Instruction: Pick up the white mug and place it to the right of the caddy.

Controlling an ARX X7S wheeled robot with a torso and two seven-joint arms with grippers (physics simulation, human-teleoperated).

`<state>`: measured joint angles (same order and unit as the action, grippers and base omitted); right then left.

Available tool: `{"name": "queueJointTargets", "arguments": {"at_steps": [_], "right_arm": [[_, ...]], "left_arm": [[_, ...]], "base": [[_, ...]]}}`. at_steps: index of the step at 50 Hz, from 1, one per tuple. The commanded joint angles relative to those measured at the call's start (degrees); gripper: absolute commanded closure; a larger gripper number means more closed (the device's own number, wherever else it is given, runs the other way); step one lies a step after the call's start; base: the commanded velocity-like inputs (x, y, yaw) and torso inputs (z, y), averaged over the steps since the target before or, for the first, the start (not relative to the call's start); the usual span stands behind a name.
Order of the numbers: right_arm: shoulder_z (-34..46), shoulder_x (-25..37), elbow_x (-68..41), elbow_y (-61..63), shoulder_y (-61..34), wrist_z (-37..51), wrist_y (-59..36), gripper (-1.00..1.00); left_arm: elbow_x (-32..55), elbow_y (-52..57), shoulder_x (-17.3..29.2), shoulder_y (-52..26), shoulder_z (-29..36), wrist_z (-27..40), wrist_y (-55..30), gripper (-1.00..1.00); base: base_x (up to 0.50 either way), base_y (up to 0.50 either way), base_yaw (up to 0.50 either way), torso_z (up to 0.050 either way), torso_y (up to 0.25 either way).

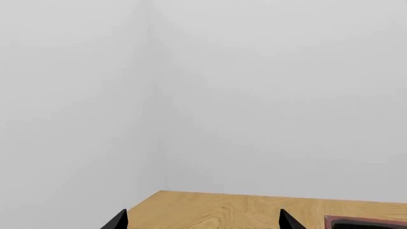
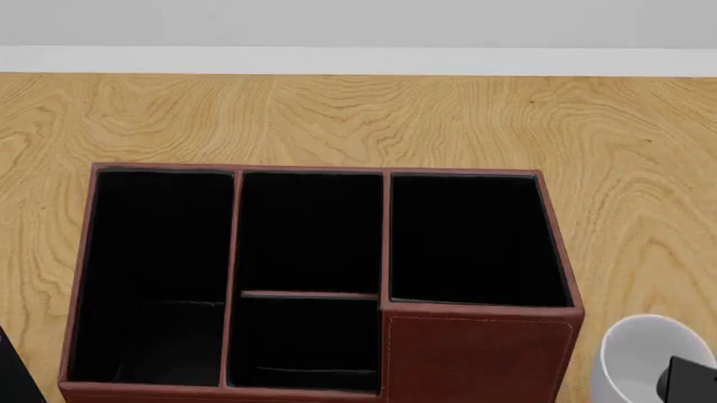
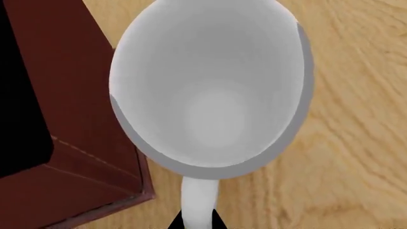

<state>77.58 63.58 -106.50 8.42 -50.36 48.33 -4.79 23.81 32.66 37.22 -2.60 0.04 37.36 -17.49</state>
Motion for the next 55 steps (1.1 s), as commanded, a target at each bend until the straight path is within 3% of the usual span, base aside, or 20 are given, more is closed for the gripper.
{"name": "queueJointTargets", "arguments": {"at_steps": [1,55], "right_arm": [[-0.58,-0.51,1.59,-1.18,0.18,-1.19,-0.03,1.0],[0.45,-5.53,1.59,-8.14,2.63,-4.85,-0.4,1.0]], "left_arm": [[-0.14,0.32,0.03,-0.1,0.24,0.23,-0.41,-1.0],[-0.47,-0.53,-0.14,-0.11,0.65,0.14,-0.2,-1.0]], "base": [[0.0,0.0,0.0,0.0,0.0],[0.0,0.0,0.0,0.0,0.001]]}}
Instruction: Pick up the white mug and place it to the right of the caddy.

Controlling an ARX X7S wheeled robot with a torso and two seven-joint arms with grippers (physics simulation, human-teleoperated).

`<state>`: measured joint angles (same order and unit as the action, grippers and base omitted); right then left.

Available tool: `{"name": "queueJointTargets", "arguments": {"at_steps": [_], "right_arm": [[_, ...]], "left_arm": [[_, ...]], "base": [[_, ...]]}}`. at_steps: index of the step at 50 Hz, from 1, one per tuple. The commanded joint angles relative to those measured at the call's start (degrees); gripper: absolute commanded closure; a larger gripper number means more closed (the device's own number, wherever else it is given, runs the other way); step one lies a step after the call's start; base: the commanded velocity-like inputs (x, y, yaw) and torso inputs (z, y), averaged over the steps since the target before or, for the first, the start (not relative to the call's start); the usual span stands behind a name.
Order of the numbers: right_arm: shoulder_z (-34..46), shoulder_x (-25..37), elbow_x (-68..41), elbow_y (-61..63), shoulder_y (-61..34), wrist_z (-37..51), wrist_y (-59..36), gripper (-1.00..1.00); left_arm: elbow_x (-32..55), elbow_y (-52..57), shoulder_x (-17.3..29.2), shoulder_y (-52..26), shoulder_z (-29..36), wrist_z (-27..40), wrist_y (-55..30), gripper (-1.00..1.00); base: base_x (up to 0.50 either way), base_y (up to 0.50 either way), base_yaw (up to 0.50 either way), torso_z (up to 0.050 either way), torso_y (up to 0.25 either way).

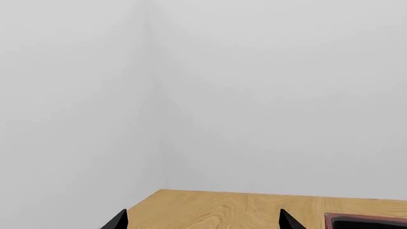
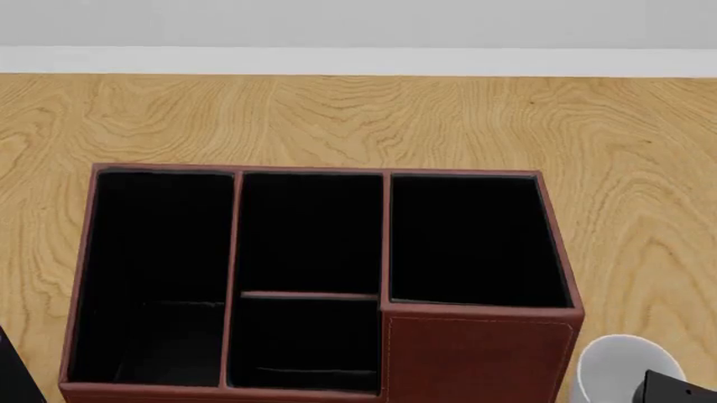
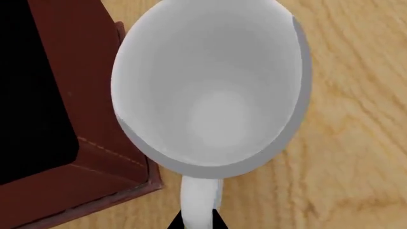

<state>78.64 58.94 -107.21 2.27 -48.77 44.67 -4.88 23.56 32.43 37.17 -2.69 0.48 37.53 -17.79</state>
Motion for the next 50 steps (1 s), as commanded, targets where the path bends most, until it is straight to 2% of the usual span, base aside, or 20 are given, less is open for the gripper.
{"name": "queueJointTargets", "arguments": {"at_steps": [1,36,37,50], "right_arm": [[-0.62,-0.89,2.25,-2.06,1.13,-1.19,-0.23,1.0],[-0.89,-1.88,1.38,-4.72,3.67,-4.14,1.16,1.0],[-0.96,-1.9,1.13,-4.86,3.86,-4.21,1.32,-1.0],[-1.72,-0.3,0.43,-2.53,5.07,-4.65,2.73,-1.0]], "left_arm": [[-0.16,-0.16,-0.04,-0.12,0.22,0.02,-0.07,-1.0],[-0.88,-1.02,-0.5,-1.25,1.74,-0.01,-0.52,-1.0],[-0.81,-0.97,-0.5,-1.22,1.68,0.02,-0.56,-1.0],[-0.67,-0.71,-0.48,-0.92,1.51,0.02,-0.37,-1.0]], "base": [[0.01,0.0,0.0,0.0,0.0],[0.01,0.0,0.01,-0.002,0.0],[0.02,0.0,0.01,0.0,0.0],[0.0,0.0,0.0,0.0,0.0]]}}
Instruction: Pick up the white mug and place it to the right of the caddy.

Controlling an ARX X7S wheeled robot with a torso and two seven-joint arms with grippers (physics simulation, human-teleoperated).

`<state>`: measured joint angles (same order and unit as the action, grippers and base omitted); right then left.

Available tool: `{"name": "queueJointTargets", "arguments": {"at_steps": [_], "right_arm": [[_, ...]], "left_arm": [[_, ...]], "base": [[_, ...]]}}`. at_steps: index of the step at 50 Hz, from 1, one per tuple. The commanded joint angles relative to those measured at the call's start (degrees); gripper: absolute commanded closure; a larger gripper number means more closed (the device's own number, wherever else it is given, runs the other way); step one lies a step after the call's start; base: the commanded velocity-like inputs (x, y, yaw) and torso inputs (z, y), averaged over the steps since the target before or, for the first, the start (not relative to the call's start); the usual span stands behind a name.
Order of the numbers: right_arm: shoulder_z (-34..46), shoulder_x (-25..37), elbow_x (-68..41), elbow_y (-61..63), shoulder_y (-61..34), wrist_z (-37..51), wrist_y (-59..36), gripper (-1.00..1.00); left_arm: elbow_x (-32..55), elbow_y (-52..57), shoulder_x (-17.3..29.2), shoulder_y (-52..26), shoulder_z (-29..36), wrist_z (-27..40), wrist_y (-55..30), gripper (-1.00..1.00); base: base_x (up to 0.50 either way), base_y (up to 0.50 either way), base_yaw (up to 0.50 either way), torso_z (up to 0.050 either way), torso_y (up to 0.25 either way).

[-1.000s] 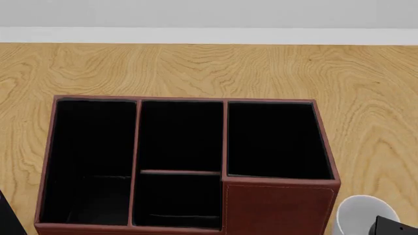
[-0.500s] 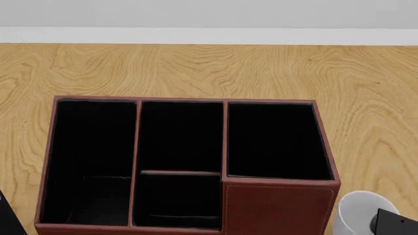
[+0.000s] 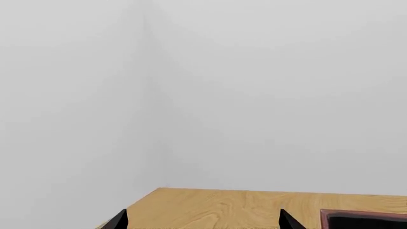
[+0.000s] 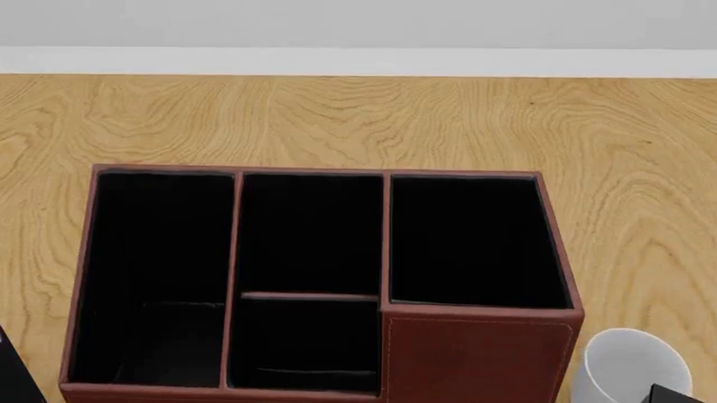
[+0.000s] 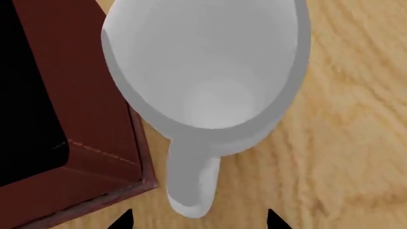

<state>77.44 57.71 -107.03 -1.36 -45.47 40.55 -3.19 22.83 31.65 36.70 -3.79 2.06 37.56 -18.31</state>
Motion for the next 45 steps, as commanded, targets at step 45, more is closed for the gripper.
{"name": "queueJointTargets", "arguments": {"at_steps": [45], "right_arm": [[-1.75,21.65,18.79,42.48,9.92,16.34,18.15,-1.0]], "left_arm": [[0.96,4.57,0.73,5.08,-3.05,1.14,1.45,-1.0]], "base": [[0.0,0.0,0.0,0.0,0.0]]}}
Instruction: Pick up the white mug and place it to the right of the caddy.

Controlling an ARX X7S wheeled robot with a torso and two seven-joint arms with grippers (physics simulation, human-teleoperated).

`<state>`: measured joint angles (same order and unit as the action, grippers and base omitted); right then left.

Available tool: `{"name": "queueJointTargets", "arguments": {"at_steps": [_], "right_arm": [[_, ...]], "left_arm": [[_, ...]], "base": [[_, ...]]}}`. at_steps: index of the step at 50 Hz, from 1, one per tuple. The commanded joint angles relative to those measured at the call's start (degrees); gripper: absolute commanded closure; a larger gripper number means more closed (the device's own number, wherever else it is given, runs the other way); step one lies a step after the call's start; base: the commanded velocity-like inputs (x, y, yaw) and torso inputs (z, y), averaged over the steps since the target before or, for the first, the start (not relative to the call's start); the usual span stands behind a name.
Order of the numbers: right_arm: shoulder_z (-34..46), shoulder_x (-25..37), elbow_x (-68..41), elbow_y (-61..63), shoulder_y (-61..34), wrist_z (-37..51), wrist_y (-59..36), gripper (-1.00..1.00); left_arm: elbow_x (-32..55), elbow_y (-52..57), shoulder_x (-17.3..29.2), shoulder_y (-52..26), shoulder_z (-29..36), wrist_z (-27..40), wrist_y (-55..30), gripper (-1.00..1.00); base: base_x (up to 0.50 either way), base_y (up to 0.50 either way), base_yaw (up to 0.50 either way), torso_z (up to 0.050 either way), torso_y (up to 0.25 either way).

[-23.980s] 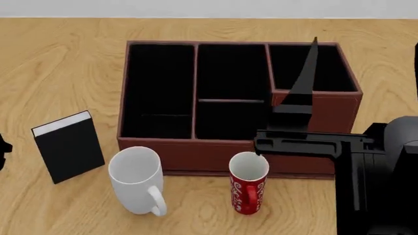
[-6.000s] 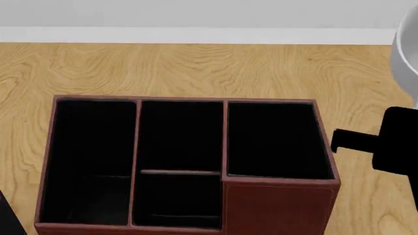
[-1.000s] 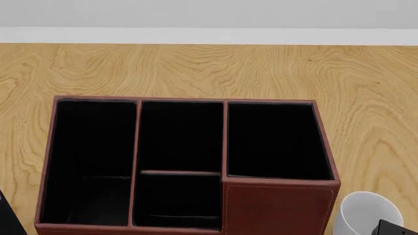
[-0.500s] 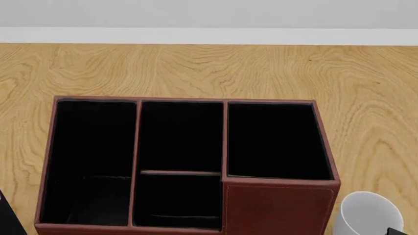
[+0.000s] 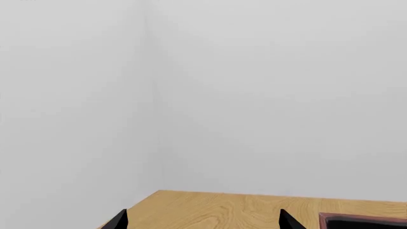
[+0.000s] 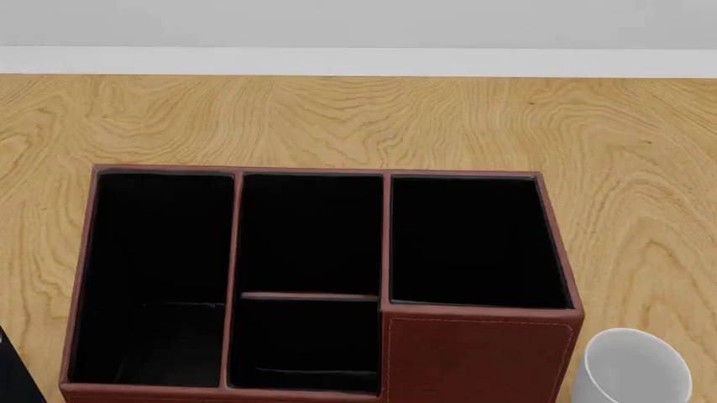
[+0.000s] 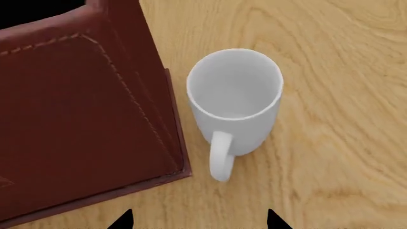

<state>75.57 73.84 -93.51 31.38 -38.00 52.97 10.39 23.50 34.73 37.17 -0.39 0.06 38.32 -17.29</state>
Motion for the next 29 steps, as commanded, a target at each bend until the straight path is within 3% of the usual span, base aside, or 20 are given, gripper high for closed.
{"name": "queueJointTargets", "arguments": {"at_steps": [1,15,29], "right_arm": [[0.19,5.97,6.02,10.47,2.66,4.34,4.83,-1.0],[1.57,15.97,20.86,23.17,6.09,12.36,12.23,-1.0],[3.17,16.16,33.81,28.55,7.85,20.21,14.36,-1.0]], "left_arm": [[0.26,1.6,0.27,1.79,-1.08,0.43,0.42,-1.0],[0.71,4.76,0.77,2.22,-1.09,0.98,-0.67,-1.0],[1.17,7.17,1.14,3.36,-1.93,1.55,-0.91,-1.0]], "base": [[0.0,0.0,0.0,0.0,0.0],[0.0,0.0,0.0,0.0,0.0],[0.0,0.0,0.0,0.0,0.0]]}}
